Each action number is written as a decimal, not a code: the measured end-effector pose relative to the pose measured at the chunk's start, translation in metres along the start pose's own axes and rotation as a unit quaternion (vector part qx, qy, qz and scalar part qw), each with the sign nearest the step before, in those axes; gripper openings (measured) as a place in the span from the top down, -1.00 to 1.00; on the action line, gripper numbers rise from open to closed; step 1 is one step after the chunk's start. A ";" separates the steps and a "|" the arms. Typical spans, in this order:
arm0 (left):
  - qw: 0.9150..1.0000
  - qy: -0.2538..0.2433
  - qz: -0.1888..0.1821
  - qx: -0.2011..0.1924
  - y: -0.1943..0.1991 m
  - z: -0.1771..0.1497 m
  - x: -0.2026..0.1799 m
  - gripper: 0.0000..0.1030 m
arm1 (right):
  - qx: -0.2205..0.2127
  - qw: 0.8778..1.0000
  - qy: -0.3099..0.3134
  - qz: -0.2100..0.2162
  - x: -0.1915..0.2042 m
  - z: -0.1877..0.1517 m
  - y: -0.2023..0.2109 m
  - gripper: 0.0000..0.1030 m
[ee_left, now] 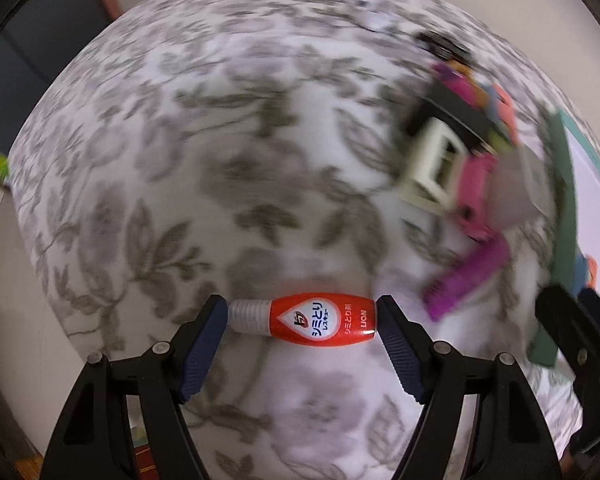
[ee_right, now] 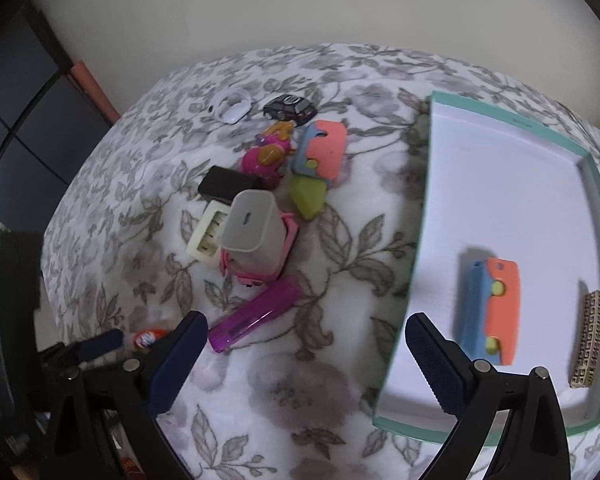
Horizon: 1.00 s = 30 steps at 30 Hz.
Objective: Organize rigid objects
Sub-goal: 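Grasp the purple lighter with the right tool while the left tool holds the glue bottle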
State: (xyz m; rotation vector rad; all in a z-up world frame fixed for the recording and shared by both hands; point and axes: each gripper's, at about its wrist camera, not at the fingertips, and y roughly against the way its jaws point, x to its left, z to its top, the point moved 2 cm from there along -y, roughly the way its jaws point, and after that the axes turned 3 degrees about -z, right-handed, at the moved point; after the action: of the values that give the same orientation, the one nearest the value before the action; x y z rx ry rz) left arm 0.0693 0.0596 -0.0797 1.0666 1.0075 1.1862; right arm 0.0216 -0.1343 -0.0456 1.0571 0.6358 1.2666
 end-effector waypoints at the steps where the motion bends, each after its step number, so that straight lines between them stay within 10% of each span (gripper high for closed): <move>1: 1.000 0.009 0.003 -0.001 0.000 0.001 0.005 -0.50 | 0.002 1.000 0.005 0.001 0.002 -0.001 -0.002 -0.95; 30: 0.999 0.042 0.010 -0.009 -0.004 0.015 0.029 -0.50 | 0.035 0.984 0.170 -0.035 0.050 -0.014 -0.059 -0.91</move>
State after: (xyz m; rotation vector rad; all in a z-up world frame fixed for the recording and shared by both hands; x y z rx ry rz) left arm 0.0878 0.0867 -0.0813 1.0217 1.0511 1.2633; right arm 0.0475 -0.0804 -0.0967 0.8730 0.9752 1.3823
